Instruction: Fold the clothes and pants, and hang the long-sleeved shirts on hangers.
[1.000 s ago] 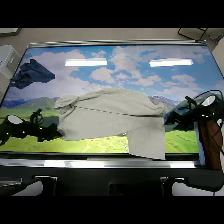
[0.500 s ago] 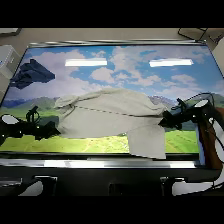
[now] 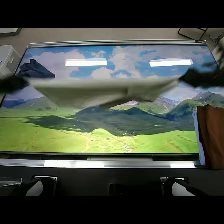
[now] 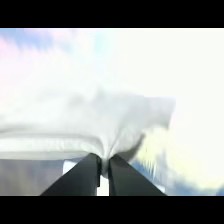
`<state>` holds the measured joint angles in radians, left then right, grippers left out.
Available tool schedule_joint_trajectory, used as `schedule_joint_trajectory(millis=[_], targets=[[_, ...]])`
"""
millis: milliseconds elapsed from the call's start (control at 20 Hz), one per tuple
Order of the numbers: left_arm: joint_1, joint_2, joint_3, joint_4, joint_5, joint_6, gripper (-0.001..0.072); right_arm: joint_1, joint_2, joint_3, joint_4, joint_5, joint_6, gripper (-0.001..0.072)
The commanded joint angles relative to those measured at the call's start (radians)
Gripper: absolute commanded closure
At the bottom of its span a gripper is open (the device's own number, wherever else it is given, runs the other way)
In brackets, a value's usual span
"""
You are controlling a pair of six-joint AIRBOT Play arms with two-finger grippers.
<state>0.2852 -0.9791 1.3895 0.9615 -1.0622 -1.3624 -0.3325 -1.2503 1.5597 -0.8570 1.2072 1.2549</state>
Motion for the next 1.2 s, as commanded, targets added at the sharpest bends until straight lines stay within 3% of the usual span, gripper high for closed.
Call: schedule_joint_trajectory(millis=[0, 200, 350, 550, 700, 800, 1000, 1150], targets=[[0.0, 0.078, 0.437, 0.081, 0.111, 0.001, 0.0679, -0.001, 0.237, 0.296, -0.094, -0.199, -0.036, 0.0665], [0.0, 0.201, 0.544, 0.12, 0.078, -0.001, 0.0679, -0.001, 0.5, 0.335, -0.323, -0.175, 0.091, 0.0665], [0.0, 0.278, 0.546, 0.12, 0.132, -0.01, 0.0679, -0.001, 0.621, 0.335, -0.391, -0.244, 0.152, 0.0665], [0.0, 0.304, 0.559, 0.12, 0.199, -0.007, 0.0679, -0.001, 0.655, 0.342, -0.431, -0.346, 0.216, 0.0665], [0.0, 0.265, 0.558, 0.121, 0.16, -0.006, 0.0678, -0.001, 0.616, 0.342, -0.439, -0.32, 0.216, 0.0665], [0.0, 0.194, 0.558, 0.119, 0.032, -0.007, 0.0678, -0.001, 0.545, 0.342, -0.437, -0.193, 0.226, 0.0665], [-0.02, -0.042, 0.423, 0.059, -0.243, -0.007, 0.0678, 0.0, 0.234, 0.321, -0.387, 0.32, 0.234, 0.0667], [-0.091, -0.208, 0.17, 0.06, -0.237, -0.006, 0.0678, 0.092, 0.012, 0.141, -0.409, 0.404, 0.239, 0.0667]])
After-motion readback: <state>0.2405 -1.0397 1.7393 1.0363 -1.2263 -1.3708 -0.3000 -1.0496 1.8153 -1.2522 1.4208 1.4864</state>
